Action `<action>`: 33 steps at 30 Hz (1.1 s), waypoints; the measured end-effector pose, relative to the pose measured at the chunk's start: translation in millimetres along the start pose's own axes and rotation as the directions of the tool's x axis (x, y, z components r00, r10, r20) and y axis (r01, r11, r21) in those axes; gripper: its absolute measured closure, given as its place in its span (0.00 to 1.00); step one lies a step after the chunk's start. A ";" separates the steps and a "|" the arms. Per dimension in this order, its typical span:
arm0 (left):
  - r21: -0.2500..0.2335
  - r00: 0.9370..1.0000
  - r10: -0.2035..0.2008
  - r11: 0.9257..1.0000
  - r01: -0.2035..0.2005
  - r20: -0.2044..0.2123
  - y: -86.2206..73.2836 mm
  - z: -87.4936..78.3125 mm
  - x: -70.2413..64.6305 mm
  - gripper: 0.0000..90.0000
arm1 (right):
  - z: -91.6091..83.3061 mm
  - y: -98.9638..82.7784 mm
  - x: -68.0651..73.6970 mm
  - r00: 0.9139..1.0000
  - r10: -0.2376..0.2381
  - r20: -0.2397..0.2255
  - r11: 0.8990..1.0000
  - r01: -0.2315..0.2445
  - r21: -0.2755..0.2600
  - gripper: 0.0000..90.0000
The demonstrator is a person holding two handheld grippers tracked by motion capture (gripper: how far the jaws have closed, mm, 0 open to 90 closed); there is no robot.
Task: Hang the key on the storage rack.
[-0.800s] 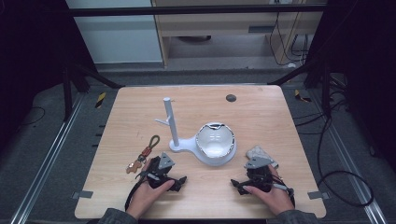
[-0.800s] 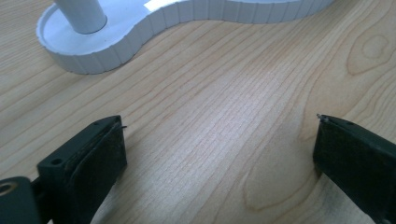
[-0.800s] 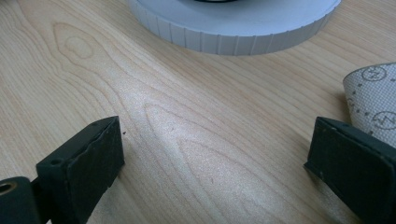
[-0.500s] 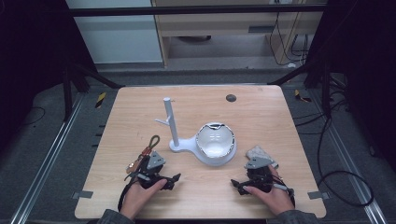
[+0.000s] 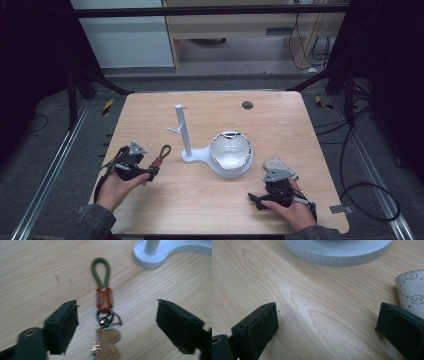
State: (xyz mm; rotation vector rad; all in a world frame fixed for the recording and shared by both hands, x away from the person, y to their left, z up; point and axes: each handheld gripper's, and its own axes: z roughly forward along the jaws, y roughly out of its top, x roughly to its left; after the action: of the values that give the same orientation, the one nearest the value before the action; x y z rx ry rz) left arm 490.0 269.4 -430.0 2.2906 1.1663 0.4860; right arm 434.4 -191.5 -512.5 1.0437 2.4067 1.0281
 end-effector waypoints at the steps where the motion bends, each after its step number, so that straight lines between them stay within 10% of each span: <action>1: 0.013 1.000 -0.004 1.000 0.003 0.004 1.0 0.8 3.8 0.26 | 0.2 0.0 0.0 1.000 0.001 -0.001 1.000 -0.001 -0.002 0.04; 13: 0.124 0.998 -0.023 0.992 0.016 0.058 16.3 38.5 13.8 0.52 | 0.2 0.0 0.0 1.000 0.001 -0.002 1.000 -0.001 -0.002 0.04; 33: 0.220 0.997 -0.030 0.975 0.013 0.072 22.5 64.4 19.1 0.61 | -0.2 -0.4 -0.1 1.000 -0.002 -0.003 1.000 0.002 -0.002 0.04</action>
State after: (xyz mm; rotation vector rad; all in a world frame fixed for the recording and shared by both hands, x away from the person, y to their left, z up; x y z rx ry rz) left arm 549.0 255.6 -466.7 2.4561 1.2610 0.2711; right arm 434.2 -191.8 -512.6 1.0394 2.4081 1.0322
